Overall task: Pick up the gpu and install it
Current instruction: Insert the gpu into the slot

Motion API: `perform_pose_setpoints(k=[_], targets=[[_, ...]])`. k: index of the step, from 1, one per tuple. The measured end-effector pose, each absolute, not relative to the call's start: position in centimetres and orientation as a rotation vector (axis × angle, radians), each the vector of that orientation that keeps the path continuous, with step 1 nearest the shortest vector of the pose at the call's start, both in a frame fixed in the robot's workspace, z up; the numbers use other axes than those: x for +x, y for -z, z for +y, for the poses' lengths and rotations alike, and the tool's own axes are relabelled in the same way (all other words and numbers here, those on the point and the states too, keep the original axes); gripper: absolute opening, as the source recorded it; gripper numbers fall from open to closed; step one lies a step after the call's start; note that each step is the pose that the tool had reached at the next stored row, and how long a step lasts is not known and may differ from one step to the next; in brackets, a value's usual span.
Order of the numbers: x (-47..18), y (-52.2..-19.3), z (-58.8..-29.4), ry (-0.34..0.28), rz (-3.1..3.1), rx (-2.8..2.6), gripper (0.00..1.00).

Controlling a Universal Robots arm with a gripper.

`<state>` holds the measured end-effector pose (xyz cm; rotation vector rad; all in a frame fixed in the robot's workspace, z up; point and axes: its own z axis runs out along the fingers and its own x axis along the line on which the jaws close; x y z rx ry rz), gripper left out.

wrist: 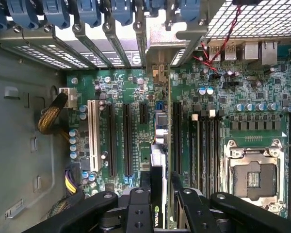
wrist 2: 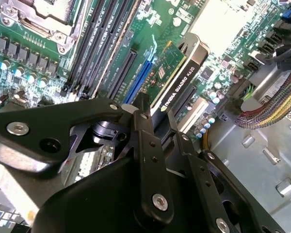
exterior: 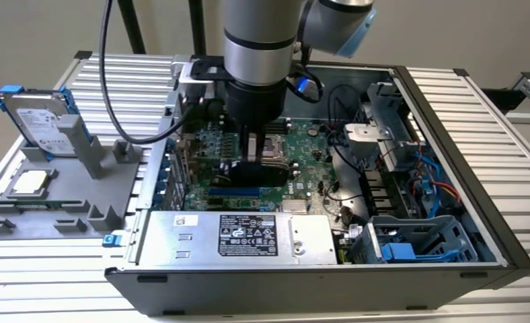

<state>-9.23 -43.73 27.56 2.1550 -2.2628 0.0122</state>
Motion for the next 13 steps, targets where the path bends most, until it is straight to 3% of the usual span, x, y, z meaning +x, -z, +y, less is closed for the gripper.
perform_pose_setpoints(k=[13], targets=[[-9.79,-27.21,-44.04,-0.012,-2.263,2.155,0.00]])
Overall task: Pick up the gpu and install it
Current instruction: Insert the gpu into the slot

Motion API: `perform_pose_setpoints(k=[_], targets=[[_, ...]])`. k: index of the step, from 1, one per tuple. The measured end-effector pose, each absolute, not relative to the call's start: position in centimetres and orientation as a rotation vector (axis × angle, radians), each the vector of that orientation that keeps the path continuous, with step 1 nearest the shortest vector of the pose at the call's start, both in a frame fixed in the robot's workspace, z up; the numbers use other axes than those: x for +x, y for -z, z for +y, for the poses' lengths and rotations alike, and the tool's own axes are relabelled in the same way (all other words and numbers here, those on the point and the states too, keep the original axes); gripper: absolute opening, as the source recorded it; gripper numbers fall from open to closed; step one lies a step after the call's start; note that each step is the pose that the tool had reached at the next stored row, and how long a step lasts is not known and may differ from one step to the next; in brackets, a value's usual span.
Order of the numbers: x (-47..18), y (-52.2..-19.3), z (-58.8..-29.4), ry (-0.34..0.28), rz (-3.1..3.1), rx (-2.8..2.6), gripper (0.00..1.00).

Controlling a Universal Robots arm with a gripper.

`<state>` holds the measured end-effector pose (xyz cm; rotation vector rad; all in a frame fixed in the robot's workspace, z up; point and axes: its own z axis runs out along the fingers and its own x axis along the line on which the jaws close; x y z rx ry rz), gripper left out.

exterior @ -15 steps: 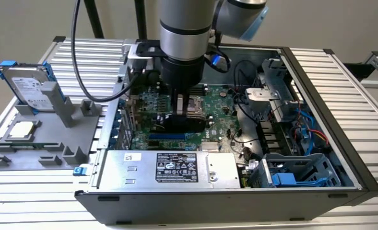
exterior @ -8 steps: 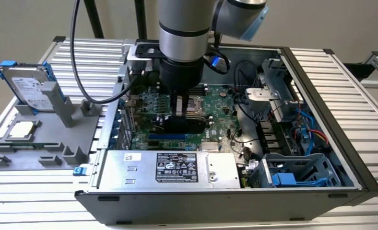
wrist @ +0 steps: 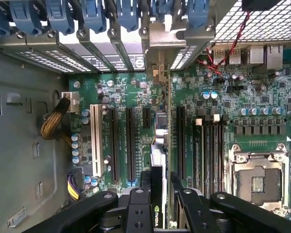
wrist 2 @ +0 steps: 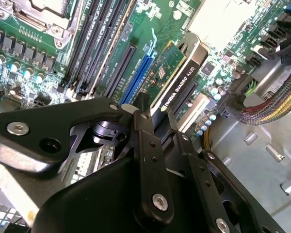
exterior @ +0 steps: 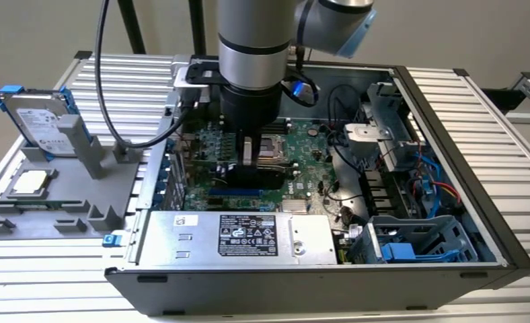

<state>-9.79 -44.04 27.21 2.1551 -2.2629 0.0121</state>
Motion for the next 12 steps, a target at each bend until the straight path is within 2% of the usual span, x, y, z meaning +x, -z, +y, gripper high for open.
perform_pose_setpoints(k=[12], targets=[[-10.41,-26.53,-44.02,-0.012,-2.263,2.155,0.00]])
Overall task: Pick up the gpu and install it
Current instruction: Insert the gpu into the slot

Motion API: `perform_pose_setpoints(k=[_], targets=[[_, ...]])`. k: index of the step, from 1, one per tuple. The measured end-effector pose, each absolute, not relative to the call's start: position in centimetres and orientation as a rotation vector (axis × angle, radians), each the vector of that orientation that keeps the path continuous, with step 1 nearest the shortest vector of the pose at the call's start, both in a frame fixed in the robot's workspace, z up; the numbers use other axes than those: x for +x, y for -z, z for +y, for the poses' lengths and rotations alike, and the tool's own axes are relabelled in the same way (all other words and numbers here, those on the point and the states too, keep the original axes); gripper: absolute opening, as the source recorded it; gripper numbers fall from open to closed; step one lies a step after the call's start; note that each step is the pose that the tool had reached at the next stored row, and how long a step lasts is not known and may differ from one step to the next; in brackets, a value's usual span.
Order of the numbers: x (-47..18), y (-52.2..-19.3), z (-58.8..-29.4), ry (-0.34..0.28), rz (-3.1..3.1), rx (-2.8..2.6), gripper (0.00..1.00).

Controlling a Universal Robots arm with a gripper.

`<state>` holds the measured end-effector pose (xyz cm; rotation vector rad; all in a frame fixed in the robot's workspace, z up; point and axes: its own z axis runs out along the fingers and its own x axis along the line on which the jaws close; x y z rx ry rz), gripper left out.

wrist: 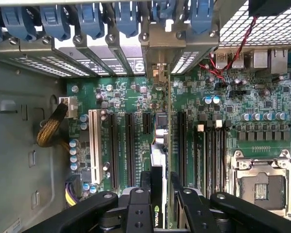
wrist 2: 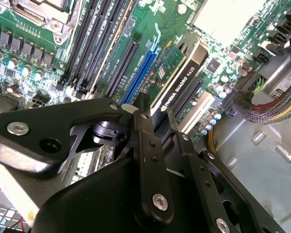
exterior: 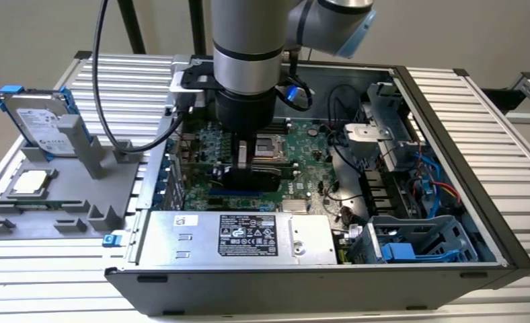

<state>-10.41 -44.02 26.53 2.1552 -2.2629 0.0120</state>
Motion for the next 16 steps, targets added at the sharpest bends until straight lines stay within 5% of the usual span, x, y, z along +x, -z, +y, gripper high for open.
perform_pose_setpoints(k=[16], targets=[[-10.67,-26.21,-43.82,-0.010,-2.264,2.156,0.00]])
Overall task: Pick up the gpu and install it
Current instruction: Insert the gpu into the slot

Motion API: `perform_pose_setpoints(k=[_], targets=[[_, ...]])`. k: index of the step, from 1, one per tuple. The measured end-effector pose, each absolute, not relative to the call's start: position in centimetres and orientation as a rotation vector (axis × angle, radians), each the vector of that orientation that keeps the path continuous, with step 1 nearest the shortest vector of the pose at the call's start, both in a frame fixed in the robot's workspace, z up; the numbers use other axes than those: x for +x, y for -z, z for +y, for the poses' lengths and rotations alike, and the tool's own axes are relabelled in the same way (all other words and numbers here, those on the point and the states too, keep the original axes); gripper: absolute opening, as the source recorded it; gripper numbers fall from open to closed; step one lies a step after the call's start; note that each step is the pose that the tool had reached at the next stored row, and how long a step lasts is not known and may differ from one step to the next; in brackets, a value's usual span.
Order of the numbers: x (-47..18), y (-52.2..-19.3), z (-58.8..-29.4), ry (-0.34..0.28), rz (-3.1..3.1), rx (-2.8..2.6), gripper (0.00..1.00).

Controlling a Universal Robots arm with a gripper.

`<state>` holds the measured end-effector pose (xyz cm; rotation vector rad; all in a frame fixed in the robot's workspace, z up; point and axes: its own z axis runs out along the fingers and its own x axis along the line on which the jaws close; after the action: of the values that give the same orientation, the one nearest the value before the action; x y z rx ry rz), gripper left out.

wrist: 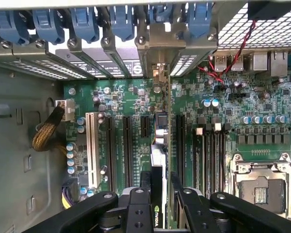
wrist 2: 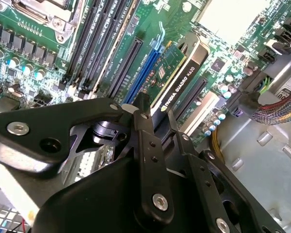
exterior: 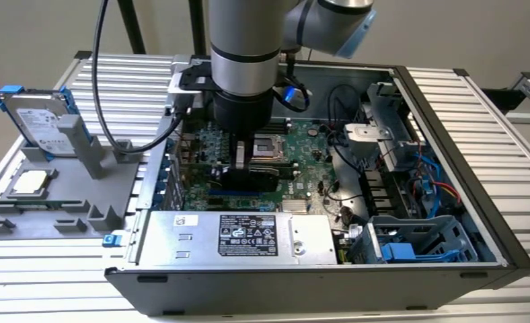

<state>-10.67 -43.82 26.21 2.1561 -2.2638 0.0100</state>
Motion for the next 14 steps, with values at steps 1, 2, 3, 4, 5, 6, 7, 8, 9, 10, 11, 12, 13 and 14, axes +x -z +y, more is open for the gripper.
perform_pose_setpoints(k=[1,2,3,4,5,6,7,8,9,10,11,12,13,14], targets=[[-10.69,-26.17,-43.81,-0.009,-2.264,2.156,0.00],[-10.71,-26.14,-43.81,-0.009,-2.264,2.157,0.00],[-10.71,-26.11,-43.81,-0.009,-2.264,2.157,0.00],[-10.73,-26.08,-43.80,-0.008,-2.265,2.157,0.00],[-10.75,-26.05,-43.80,-0.008,-2.265,2.157,0.00],[-10.76,-26.03,-43.80,-0.007,-2.265,2.157,0.00],[-10.77,-26.00,-43.80,-0.007,-2.265,2.157,0.00],[-10.79,-25.99,-43.80,-0.007,-2.265,2.157,0.00],[-10.80,-25.97,-43.80,-0.007,-2.265,2.157,0.00],[-10.80,-25.95,-43.80,-0.007,-2.265,2.157,0.00],[-10.81,-25.93,-43.80,-0.006,-2.265,2.158,0.00],[-10.81,-25.92,-43.80,-0.006,-2.265,2.158,0.00],[-10.80,-25.92,-43.80,-0.006,-2.265,2.158,0.00],[-10.80,-25.91,-43.79,-0.006,-2.265,2.158,0.00]])
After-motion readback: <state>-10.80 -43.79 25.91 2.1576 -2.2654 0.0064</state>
